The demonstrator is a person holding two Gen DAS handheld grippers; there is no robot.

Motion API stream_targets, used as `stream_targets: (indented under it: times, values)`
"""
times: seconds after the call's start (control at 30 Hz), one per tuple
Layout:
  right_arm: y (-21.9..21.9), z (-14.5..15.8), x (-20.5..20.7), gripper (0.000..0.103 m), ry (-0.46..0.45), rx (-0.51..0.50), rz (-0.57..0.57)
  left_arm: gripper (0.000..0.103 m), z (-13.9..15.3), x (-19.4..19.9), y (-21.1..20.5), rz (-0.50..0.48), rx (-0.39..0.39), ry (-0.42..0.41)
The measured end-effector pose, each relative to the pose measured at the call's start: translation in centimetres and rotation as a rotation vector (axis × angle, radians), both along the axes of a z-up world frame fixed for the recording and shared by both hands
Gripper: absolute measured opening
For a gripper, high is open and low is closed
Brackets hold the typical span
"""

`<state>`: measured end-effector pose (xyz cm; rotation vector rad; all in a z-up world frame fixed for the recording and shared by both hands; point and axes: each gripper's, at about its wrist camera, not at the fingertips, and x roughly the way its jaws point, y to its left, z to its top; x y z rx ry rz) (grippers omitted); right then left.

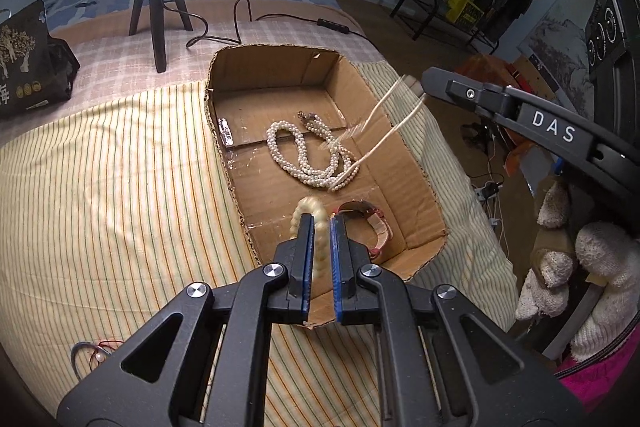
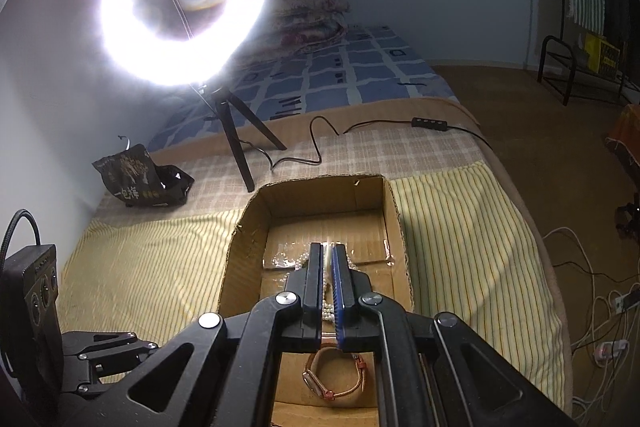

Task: Organize jewelry
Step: 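Lower and release the bracelet with the left tool while the right tool releases the pearl strand into the box, then move both tools back toward the blue bangle with the green jade pendant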

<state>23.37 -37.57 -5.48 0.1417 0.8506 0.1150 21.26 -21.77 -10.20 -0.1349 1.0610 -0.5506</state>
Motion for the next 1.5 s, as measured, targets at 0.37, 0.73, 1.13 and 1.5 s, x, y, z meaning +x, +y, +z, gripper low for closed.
stream_targets:
  times: [0.37, 0.73, 1.13, 1.5]
  values:
    - [0.1, -0.2, -0.1, 0.064, 0.002, -0.034, -0.021, 0.029, -0.1, 0.2, 0.6, 0.012, 0.018, 0.006]
    - [0.4, 0.5, -0.6, 0.098, -0.024, -0.097, -0.064, 0.041, 0.3, 0.0, 3.0, 0.044, 0.038, -0.005]
    - [2.8, 0.5, -1.9, 0.103, -0.037, -0.218, -0.054, 0.044, 1.1, -0.4, 7.6, 0.103, 0.075, -0.038]
    - [6.3, 0.8, -4.9, 0.103, -0.095, -0.186, 0.045, 0.044, 1.3, -1.1, 13.8, 0.182, 0.103, -0.049]
